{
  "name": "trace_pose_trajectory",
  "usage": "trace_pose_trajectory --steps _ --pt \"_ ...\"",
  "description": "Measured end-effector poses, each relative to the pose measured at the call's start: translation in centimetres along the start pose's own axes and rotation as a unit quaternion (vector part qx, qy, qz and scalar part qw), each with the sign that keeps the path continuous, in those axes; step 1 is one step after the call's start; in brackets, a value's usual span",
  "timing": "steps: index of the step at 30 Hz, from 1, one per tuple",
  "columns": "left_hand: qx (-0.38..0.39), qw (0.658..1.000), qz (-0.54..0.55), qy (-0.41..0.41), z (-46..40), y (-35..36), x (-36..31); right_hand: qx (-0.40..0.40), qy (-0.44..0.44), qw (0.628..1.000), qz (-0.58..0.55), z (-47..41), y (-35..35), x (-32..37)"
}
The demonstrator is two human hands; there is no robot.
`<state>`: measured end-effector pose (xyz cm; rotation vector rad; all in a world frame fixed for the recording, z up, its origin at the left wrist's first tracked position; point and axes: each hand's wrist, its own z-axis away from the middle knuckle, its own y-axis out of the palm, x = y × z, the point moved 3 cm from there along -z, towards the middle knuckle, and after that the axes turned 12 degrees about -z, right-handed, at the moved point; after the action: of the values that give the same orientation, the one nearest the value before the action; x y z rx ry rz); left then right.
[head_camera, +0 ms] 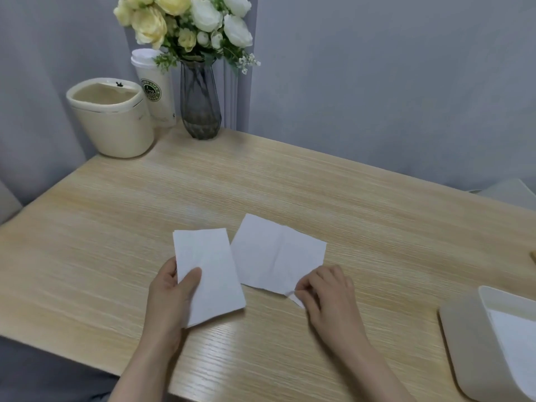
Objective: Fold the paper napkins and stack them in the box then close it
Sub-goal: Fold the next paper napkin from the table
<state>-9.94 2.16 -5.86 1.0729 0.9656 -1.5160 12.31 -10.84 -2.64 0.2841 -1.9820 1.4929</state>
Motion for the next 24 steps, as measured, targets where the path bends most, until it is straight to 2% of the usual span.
trace_pose_trajectory --steps 7,16,20,24 --pt "0.007 1.0 -0.002 -0.004 0.2 1.0 0.0 0.001 0.006 1.0 0.024 0.6 -2.7 -2.5" --pt "0.098 0.995 0.003 -0.019 2.1 5.5 -0.5 -0.025 0.023 0.996 0.078 0.9 -7.4 -5.8" --pt "0.133 0.991 0.005 -0.03 2.8 7.1 -0.6 -0.061 0.067 0.995 0.028 1.7 -7.2 -5.1" --pt "0.125 0.992 -0.011 -0.026 2.8 7.4 -0.2 -0.08 0.123 0.989 -0.026 3.0 -4.2 -3.3"
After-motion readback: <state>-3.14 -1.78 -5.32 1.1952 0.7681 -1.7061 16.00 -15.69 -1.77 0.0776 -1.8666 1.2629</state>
